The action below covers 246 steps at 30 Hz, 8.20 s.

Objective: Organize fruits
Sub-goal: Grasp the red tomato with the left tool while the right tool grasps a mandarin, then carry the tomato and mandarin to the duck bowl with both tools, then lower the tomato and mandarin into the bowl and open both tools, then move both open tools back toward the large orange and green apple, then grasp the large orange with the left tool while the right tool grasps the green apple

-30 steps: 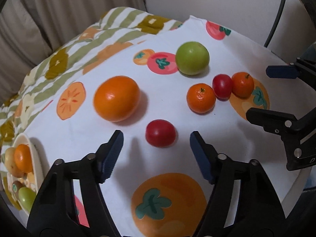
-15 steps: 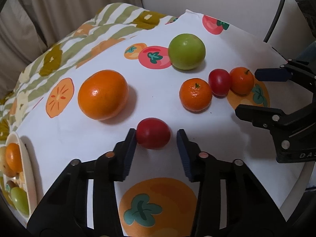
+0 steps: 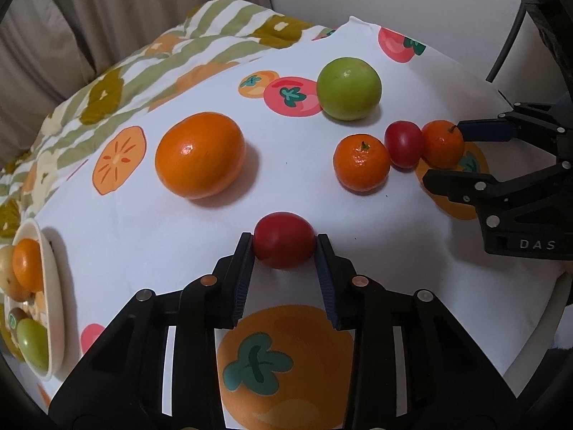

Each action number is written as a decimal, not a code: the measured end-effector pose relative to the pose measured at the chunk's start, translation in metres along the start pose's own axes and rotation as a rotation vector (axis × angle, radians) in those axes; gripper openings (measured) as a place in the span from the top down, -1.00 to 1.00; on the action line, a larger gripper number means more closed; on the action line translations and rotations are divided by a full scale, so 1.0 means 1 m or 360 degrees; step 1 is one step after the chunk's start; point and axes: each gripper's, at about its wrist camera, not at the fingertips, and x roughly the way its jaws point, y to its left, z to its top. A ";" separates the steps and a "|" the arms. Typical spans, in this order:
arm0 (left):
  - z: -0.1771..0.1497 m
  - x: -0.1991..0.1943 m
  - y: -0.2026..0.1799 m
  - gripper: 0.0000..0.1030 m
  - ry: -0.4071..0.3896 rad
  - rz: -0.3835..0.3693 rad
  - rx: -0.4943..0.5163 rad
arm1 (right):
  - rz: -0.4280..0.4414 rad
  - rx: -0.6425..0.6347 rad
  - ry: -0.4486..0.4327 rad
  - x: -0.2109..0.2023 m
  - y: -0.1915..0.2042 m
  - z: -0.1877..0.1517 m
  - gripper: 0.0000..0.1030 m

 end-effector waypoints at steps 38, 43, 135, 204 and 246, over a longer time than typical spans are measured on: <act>-0.015 -0.095 0.064 0.25 -0.0217 0.0212 -0.0256 | 0.0171 -0.0212 -0.0277 -0.075 0.060 0.052 0.30; -0.028 -0.117 0.100 0.25 -0.0244 0.0299 -0.0309 | 0.0248 -0.0281 -0.0344 -0.087 0.102 0.070 0.30; -0.139 -0.114 0.323 -1.00 -0.0059 0.0250 -0.0427 | 0.0554 0.0006 -0.0130 0.003 0.320 0.111 -0.99; 0.045 -0.008 0.047 -0.96 -0.0209 0.0188 -0.0337 | 0.0311 0.0151 -0.0225 -0.009 -0.014 0.064 -0.99; 0.019 -0.014 0.066 -0.31 -0.0164 0.0269 -0.0458 | 0.0291 0.0055 -0.0136 0.030 -0.005 0.077 0.01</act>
